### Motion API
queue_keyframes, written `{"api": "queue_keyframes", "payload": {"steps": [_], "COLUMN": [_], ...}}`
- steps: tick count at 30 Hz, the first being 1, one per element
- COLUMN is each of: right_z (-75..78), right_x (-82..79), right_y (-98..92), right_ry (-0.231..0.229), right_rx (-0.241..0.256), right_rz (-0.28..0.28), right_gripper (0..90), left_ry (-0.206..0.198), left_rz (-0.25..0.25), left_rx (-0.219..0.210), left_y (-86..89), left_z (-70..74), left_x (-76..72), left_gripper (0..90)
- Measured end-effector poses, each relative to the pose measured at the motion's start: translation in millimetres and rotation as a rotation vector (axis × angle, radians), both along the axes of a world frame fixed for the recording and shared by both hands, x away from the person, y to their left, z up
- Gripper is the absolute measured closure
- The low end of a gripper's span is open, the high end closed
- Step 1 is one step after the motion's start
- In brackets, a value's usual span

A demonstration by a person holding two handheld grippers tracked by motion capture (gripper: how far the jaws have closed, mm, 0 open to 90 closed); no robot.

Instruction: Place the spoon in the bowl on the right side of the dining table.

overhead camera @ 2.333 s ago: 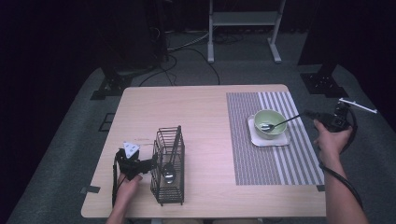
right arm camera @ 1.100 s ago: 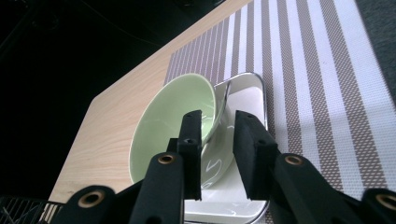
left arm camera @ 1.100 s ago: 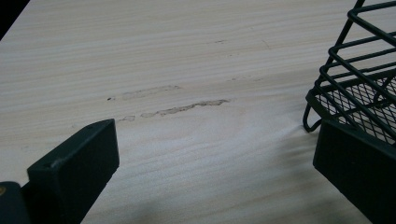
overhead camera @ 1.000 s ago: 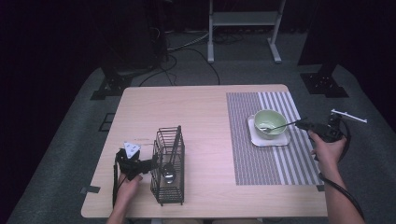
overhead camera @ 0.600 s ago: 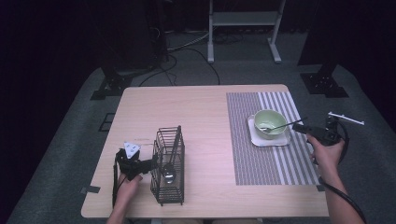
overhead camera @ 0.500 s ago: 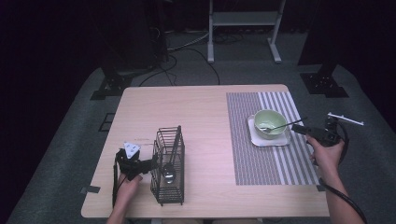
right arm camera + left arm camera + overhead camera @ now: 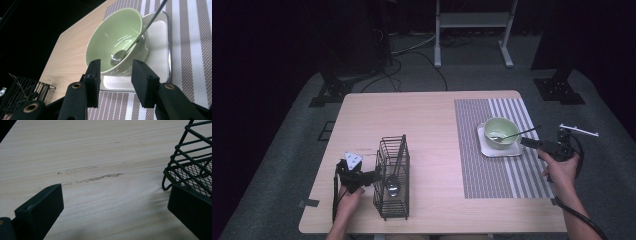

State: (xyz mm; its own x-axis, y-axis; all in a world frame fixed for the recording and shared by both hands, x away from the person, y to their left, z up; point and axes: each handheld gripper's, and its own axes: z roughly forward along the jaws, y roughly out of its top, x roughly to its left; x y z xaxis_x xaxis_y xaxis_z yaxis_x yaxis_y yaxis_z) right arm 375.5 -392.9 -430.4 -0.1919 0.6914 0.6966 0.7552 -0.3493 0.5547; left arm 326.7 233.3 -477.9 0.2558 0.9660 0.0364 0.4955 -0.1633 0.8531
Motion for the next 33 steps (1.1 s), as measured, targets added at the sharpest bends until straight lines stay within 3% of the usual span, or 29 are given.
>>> {"api": "queue_keyframes", "payload": {"steps": [33], "right_z": [-5.5], "right_x": [-39.1], "right_y": [26.1], "right_ry": [-0.012], "right_rx": [0.009], "right_rz": [0.121], "right_gripper": [42.0], "left_ry": [-0.001], "left_rz": [0.001], "left_rx": [0.007], "left_y": [-0.7], "left_z": [0.1], "left_x": [-0.3], "left_gripper": [0.0]}}
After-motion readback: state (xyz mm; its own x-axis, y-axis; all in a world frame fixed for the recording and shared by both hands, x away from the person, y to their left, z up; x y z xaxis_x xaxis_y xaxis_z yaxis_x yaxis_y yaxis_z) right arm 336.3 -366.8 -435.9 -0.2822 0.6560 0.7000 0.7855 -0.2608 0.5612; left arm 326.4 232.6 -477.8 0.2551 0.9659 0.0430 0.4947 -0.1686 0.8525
